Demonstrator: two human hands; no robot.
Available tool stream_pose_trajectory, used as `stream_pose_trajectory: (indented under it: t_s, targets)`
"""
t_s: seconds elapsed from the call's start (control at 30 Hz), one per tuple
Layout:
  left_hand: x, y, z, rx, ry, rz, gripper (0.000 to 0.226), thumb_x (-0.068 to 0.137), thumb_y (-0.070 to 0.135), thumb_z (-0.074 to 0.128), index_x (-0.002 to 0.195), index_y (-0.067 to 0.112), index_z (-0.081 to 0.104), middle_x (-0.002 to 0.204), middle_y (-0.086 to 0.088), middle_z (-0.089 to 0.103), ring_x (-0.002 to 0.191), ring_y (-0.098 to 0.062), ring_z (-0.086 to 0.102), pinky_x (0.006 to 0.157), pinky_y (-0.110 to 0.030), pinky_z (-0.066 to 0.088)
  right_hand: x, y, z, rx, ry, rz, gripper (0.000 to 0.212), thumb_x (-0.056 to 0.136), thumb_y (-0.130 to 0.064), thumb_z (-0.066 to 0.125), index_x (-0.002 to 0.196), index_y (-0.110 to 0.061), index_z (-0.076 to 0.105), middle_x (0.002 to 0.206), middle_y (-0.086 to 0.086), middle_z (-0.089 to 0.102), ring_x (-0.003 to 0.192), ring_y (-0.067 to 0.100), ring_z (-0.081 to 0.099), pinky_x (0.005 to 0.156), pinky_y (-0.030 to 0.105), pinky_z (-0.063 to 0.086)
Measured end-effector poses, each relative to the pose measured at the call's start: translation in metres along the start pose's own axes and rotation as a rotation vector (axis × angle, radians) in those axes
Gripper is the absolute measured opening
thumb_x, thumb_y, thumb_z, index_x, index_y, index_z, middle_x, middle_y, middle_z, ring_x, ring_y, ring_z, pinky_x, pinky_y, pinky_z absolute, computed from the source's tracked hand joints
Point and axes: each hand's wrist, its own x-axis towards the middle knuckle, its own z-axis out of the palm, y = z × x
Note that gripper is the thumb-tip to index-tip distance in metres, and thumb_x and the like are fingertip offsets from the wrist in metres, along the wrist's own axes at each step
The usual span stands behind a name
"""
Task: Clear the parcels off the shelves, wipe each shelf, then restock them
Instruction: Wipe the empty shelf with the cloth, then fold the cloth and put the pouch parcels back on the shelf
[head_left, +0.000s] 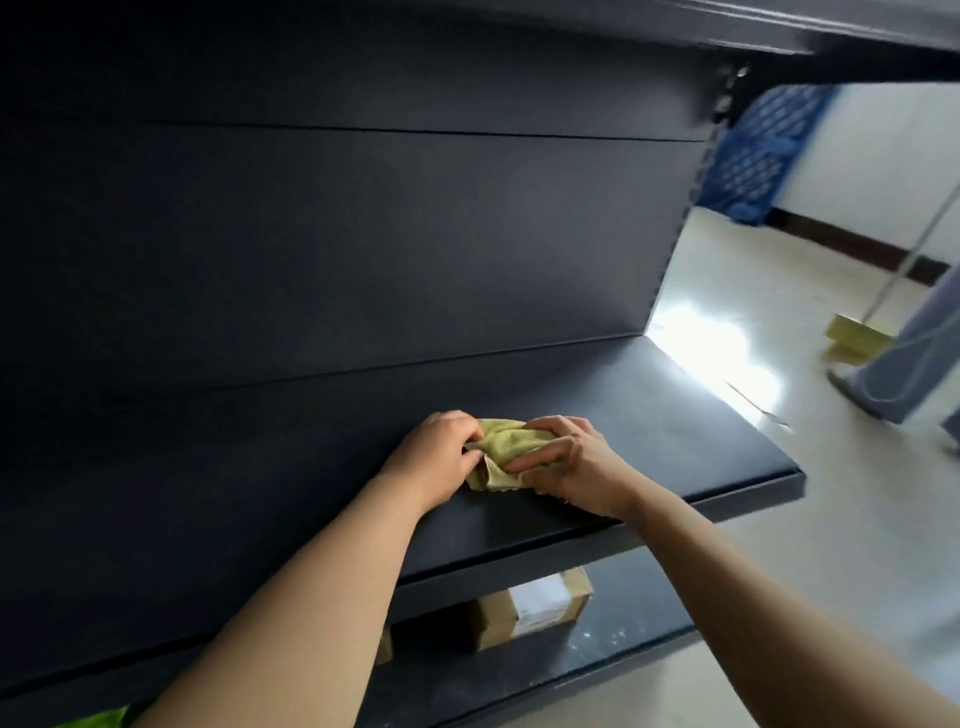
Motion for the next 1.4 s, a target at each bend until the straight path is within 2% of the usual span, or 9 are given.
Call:
stream_pose_trajectory:
  t_s: [0.13, 0.27, 0.37, 0.43, 0.63, 0.77, 0.97, 1.23, 1.4]
  targets:
    - [0.019, 0.029, 0.021, -0.038, 0.008, -0.042, 0.011, 0.089, 0.016, 0.062, 0.098, 0.01, 0.065, 0.107, -0.001, 0.061, 0.102, -0.02, 0.05, 0.088, -0.023, 0.037, -0.023, 0.027, -0.018, 0.172, 0.075, 0.099, 0.014, 0.079, -0.015, 0.076, 0.089, -0.025, 0.078, 0.135, -0.004, 0.055, 0.119, 0.013, 0.053, 0.105, 0.032, 0.04]
    - [0.022, 0.066, 0.026, -0.057, -0.116, -0.136, 0.001, 0.087, 0.012, 0.061, 0.087, 0.011, 0.061, 0.101, -0.002, 0.057, 0.097, -0.022, 0.053, 0.082, -0.026, 0.039, -0.052, 0.023, -0.023, 0.361, 0.271, 0.335, 0.029, 0.071, 0.007, 0.07, 0.065, -0.02, 0.062, 0.11, 0.0, 0.067, 0.088, 0.011, 0.062, 0.076, 0.008, 0.044]
    - [0.015, 0.09, 0.019, -0.11, -0.191, -0.326, 0.011, 0.084, 0.013, 0.061, 0.079, 0.02, 0.055, 0.091, 0.003, 0.058, 0.085, -0.019, 0.056, 0.065, -0.023, 0.04, -0.067, 0.011, -0.029, 0.589, 0.359, 0.534, 0.035, 0.071, 0.01, 0.063, 0.087, -0.02, 0.054, 0.094, 0.003, 0.067, 0.081, 0.02, 0.063, 0.067, 0.021, 0.052]
    - [0.008, 0.103, 0.01, -0.27, -0.16, -0.434, 0.015, 0.083, 0.01, 0.063, 0.077, 0.023, 0.058, 0.084, 0.004, 0.062, 0.08, -0.017, 0.058, 0.059, -0.02, 0.039, -0.078, 0.004, -0.042, 0.786, 0.368, 0.638, 0.034, 0.073, 0.009, 0.066, 0.099, -0.012, 0.06, 0.093, 0.009, 0.068, 0.081, 0.024, 0.067, 0.07, 0.034, 0.059]
    - [-0.016, 0.169, -0.045, -0.884, -0.161, -0.821, 0.019, 0.094, 0.024, 0.059, 0.108, 0.011, 0.059, 0.106, -0.01, 0.064, 0.096, -0.027, 0.063, 0.079, -0.044, 0.058, -0.125, -0.035, -0.106, 1.131, 0.373, 0.813, 0.012, 0.087, -0.011, 0.07, 0.098, -0.012, 0.068, 0.082, 0.004, 0.071, 0.063, 0.009, 0.063, 0.054, 0.021, 0.05]
    - [-0.03, 0.23, -0.1, -1.233, -0.256, -1.024, 0.033, 0.094, 0.039, 0.056, 0.096, 0.008, 0.066, 0.09, -0.014, 0.07, 0.082, -0.027, 0.068, 0.071, -0.036, 0.058, -0.156, -0.073, -0.156, 1.11, 0.423, 0.867, 0.009, 0.086, -0.021, 0.072, 0.092, -0.016, 0.069, 0.079, 0.003, 0.071, 0.062, 0.009, 0.062, 0.053, 0.019, 0.046]
    - [-0.044, 0.306, -0.183, -1.145, -0.48, -0.788, 0.014, 0.092, 0.01, 0.06, 0.106, 0.005, 0.061, 0.096, -0.013, 0.072, 0.087, -0.025, 0.069, 0.079, -0.036, 0.056, -0.207, -0.132, -0.237, 1.055, 0.384, 0.917, 0.031, 0.09, -0.041, 0.063, 0.07, -0.017, 0.064, 0.061, -0.007, 0.058, 0.057, 0.008, 0.048, 0.049, 0.017, 0.037]
    - [-0.052, 0.371, -0.279, -1.047, -0.489, -0.742, 0.012, 0.095, 0.004, 0.046, 0.104, 0.006, 0.054, 0.093, -0.015, 0.066, 0.078, -0.026, 0.066, 0.066, -0.04, 0.056, -0.283, -0.192, -0.346, 1.071, 0.578, 0.995, 0.019, 0.097, -0.016, 0.056, 0.084, -0.006, 0.063, 0.074, 0.008, 0.058, 0.067, 0.017, 0.052, 0.061, 0.03, 0.044]
    - [-0.063, 0.414, -0.329, -1.154, -0.724, -0.51, 0.041, 0.082, 0.014, 0.074, 0.116, 0.018, 0.053, 0.109, -0.008, 0.067, 0.093, -0.023, 0.069, 0.069, -0.038, 0.058, -0.343, -0.231, -0.399, 1.052, 0.748, 1.019, 0.002, 0.087, -0.001, 0.066, 0.088, -0.003, 0.067, 0.083, 0.013, 0.07, 0.071, 0.02, 0.067, 0.067, 0.033, 0.058]
